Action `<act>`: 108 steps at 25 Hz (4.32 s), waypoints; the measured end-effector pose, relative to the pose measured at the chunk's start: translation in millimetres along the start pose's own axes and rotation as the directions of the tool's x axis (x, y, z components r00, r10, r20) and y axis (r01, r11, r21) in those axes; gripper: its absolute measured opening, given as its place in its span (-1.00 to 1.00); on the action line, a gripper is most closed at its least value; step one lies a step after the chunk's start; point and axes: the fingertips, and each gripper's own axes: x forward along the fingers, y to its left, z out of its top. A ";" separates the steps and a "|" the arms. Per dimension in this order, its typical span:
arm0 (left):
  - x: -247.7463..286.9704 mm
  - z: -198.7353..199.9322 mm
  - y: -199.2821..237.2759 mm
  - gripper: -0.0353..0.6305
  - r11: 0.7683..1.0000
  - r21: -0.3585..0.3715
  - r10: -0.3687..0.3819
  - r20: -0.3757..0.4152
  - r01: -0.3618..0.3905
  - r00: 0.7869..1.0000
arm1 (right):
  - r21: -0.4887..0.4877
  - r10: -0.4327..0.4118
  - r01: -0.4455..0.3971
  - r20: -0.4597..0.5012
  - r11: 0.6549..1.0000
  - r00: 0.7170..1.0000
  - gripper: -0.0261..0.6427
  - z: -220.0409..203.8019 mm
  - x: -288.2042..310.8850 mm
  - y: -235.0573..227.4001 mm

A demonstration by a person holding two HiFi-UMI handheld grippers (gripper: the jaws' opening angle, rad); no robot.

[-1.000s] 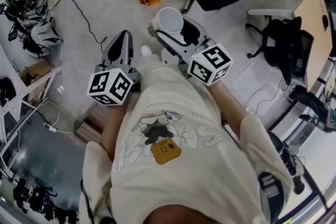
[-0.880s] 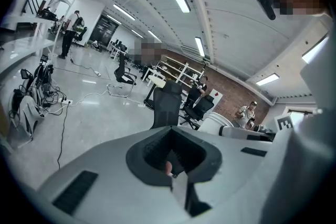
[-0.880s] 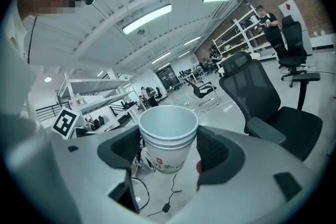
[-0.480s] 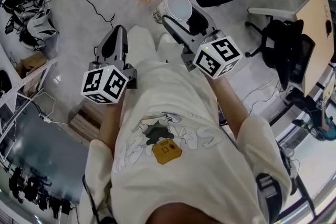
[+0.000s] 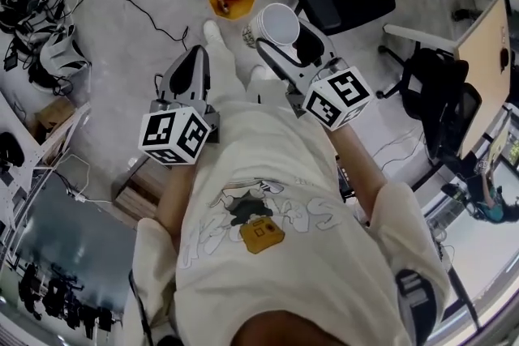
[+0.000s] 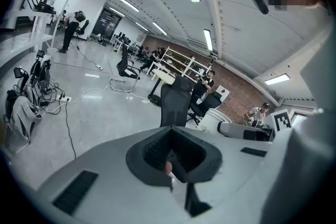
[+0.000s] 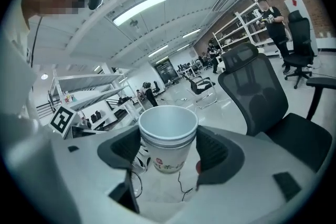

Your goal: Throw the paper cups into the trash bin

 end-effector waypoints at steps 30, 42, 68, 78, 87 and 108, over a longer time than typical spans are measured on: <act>257.0 -83.9 193.2 -0.88 0.995 0.016 0.097 -0.203 -0.095 0.974 | -0.091 -0.032 -0.006 -0.406 0.996 0.913 0.09 -166.1 256.7 -193.0; 346.8 -247.5 285.4 -0.88 0.984 0.055 0.178 -0.335 -0.169 0.925 | -0.143 -0.136 0.072 -0.504 0.987 0.853 0.09 -325.6 315.8 -291.4; 467.2 -464.7 414.2 -0.88 0.971 0.060 0.217 -0.623 -0.231 0.751 | -0.064 -0.136 0.134 -0.755 0.989 0.641 0.37 -556.6 399.9 -406.7; 429.5 -421.0 378.4 -0.77 0.987 0.069 0.155 -0.669 -0.147 0.727 | -0.084 -0.123 0.091 -0.759 0.992 0.640 0.34 -500.9 365.6 -366.6; 367.9 -331.0 343.9 -0.77 0.986 0.099 0.163 -0.691 -0.131 0.705 | -0.086 -0.118 0.081 -0.700 0.993 0.704 -0.07 -389.5 335.7 -314.1; 190.1 -191.4 264.5 -0.83 0.994 0.065 0.112 -0.650 -0.092 0.752 | -0.202 -0.003 -0.159 -0.628 0.966 0.778 -0.84 -169.0 247.9 -200.2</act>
